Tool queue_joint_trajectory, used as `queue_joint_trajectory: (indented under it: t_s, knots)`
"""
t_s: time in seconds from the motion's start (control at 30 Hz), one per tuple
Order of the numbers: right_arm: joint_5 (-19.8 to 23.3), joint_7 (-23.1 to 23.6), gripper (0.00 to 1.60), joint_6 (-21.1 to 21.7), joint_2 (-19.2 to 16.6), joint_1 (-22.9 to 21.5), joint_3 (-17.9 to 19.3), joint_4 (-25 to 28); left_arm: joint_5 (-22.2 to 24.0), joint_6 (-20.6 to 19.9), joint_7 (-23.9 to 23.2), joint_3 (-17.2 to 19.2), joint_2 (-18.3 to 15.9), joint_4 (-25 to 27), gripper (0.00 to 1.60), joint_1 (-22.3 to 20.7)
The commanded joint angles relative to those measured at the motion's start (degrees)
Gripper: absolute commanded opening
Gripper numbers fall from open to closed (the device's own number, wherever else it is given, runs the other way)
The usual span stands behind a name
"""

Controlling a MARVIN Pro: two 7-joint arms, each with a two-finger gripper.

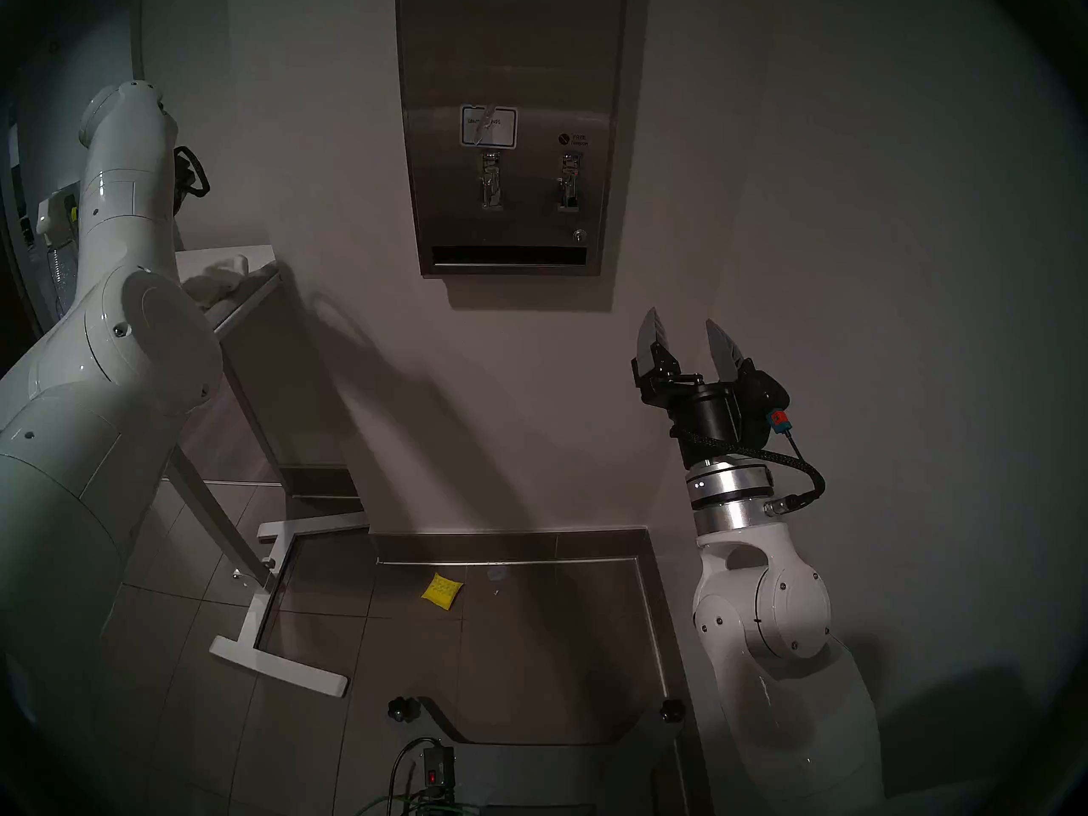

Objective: Pick up the cloth and wipe the surface

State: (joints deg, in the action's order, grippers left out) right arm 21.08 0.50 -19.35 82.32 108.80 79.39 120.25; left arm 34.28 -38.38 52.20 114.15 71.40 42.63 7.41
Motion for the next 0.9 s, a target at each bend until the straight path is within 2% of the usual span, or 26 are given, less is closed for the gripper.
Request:
queue_joint_trajectory:
  t_s: [0.0,0.1,0.13,0.17,0.2,0.33,0.4,0.43,0.53,0.6,0.63,0.67,0.87]
  knots:
    - [-0.11,0.15,1.6,-0.35,0.13,-0.67,-0.03,1.78,-1.27,-3.14,-5.93,-5.96,0.94,3.93,1.6,-2.3]
    - [-0.12,0.2,1.6,-0.35,0.17,-0.66,-0.01,1.77,-2.76,-4.79,-8.4,-9.54,1.04,5.57,1.6,-0.83]
    - [-0.12,0.2,1.6,-0.35,0.17,-0.66,-0.01,1.77,-2.76,-4.79,-8.4,-9.54,1.04,5.57,1.6,-0.83]
    - [-0.12,0.23,1.6,-0.35,0.2,-0.66,0.0,1.75,-3.84,-5.79,-9.89,-11.82,1.07,7.11,1.6,0.5]
    - [-0.12,0.23,1.6,-0.35,0.2,-0.66,0.0,1.75,-3.84,-5.79,-9.89,-11.82,1.07,7.11,1.6,0.5]
    - [-0.13,0.3,1.6,-0.36,0.27,-0.67,0.04,1.71,-6.42,-6.47,-13.51,-16.37,0.68,10.88,1.6,4.41]
    - [-0.13,0.33,1.6,-0.37,0.29,-0.69,0.05,1.63,-7.47,-6.5,-14.5,-17.32,0.86,10.93,1.6,5.21]
    - [-0.12,0.36,1.6,-0.37,0.32,-0.71,0.06,1.54,-8.45,-6.44,-15.09,-19.3,0.65,13.15,1.6,7.72]
    - [-0.12,0.4,1.6,-0.38,0.36,-0.72,0.08,1.44,-10.07,-5.92,-15.01,-21.07,0.43,13.96,1.6,9.44]
    - [-0.11,0.44,1.6,-0.37,0.39,-0.74,0.1,1.29,-11.51,-5.22,-14.67,-22.62,0.26,17.01,1.6,11.7]
    - [-0.11,0.45,1.6,-0.37,0.4,-0.74,0.11,1.2,-12.09,-4.8,-14.55,-23.39,0.22,15.15,1.6,11.09]
    - [-0.11,0.47,1.6,-0.37,0.42,-0.74,0.12,1.15,-12.74,-4.59,-14.46,-24.17,0.09,17.35,1.6,12.62]
    - [-0.1,0.58,1.6,-0.37,0.53,-0.77,0.18,0.67,-16.62,-3.78,-13.97,-29.36,-0.4,20.72,1.6,18.79]
